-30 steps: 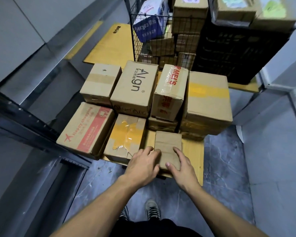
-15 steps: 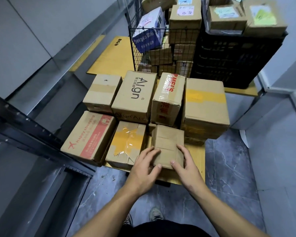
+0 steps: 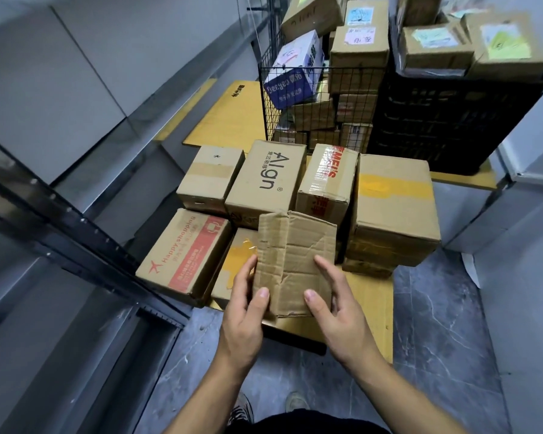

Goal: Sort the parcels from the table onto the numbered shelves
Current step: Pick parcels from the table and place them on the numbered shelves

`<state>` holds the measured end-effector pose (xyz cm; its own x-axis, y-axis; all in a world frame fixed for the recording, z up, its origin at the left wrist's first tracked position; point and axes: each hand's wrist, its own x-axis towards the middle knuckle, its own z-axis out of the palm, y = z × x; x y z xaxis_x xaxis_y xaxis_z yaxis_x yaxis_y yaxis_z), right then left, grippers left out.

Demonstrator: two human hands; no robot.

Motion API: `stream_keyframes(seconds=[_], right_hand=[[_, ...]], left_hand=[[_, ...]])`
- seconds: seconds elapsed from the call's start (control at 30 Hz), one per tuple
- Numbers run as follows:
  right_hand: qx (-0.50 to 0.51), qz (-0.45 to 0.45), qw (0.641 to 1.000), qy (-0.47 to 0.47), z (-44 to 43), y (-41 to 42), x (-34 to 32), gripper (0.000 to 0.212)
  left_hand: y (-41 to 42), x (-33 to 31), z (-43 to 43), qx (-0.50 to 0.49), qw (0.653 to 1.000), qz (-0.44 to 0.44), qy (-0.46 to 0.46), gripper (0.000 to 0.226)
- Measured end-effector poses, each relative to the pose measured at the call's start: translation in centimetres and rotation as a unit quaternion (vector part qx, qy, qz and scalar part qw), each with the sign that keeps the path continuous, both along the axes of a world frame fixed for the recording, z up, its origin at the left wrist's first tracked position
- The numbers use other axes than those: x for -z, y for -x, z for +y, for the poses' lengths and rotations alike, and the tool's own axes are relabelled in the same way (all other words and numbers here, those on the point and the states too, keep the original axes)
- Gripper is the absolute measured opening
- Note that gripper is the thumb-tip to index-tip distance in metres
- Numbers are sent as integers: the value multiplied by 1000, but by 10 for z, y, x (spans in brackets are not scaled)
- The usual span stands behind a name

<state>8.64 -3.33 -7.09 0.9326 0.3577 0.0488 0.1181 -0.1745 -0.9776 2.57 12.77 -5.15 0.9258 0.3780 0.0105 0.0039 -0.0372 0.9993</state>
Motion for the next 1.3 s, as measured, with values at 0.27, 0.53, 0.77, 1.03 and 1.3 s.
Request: stream_keyframes(seconds=[0.27,0.53,0.77,1.03,1.3], right_hand=[[-44,53,997,-17,10,-3,-28,61],[-3,149,971,-188,15,-11,-26,68],[-60,230,936,-260,22,-9,-25,95],[-82,42,993,-68,52,3,-19,47],[-217,73,973,-30,115,30,-29,53]], left_hand=[[14,0,1,-17,991,1,-135,64],[10,-10,9,-64,983,-29,-170,43],[17,0,19,-75,991,-28,-103,52],[53,-13,42,-170,962,-4,-212,48],[108,-10,82,-248,936,20,-248,48]])
